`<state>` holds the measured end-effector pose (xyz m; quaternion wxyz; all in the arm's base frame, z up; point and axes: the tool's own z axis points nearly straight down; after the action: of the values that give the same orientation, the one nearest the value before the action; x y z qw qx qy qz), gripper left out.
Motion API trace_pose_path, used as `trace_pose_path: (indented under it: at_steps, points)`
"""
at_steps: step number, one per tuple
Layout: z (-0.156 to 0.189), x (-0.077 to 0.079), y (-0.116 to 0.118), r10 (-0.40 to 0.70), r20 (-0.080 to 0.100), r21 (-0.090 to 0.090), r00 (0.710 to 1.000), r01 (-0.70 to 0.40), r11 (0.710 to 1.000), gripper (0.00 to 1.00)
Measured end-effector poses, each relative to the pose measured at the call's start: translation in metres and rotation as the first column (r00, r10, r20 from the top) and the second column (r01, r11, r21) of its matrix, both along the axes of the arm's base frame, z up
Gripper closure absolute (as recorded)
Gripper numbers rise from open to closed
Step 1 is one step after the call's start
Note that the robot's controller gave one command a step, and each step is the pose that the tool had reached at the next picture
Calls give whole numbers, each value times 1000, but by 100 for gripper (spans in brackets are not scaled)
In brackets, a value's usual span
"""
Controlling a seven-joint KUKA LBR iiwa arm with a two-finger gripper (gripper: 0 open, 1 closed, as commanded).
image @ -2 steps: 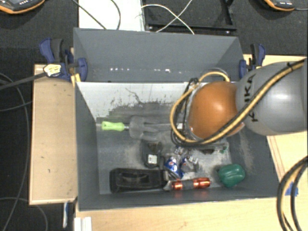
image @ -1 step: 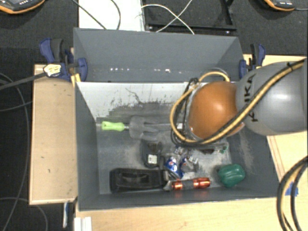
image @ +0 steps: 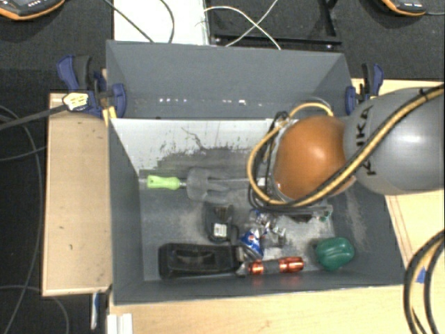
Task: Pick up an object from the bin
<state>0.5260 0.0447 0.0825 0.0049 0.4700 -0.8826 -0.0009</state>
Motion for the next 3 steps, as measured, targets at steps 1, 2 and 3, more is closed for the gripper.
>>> trace_pose_path:
  at_steps: [1, 2, 3]
  points:
    - [28, -1, 1, -2, 1, 5, 1000, 2, 1000, 100]
    - [56, -1, 2, -2, -1, 5, 1000, 2, 1000, 100]
    - [77, 0, 2, -2, 2, 5, 1000, 2, 1000, 100]
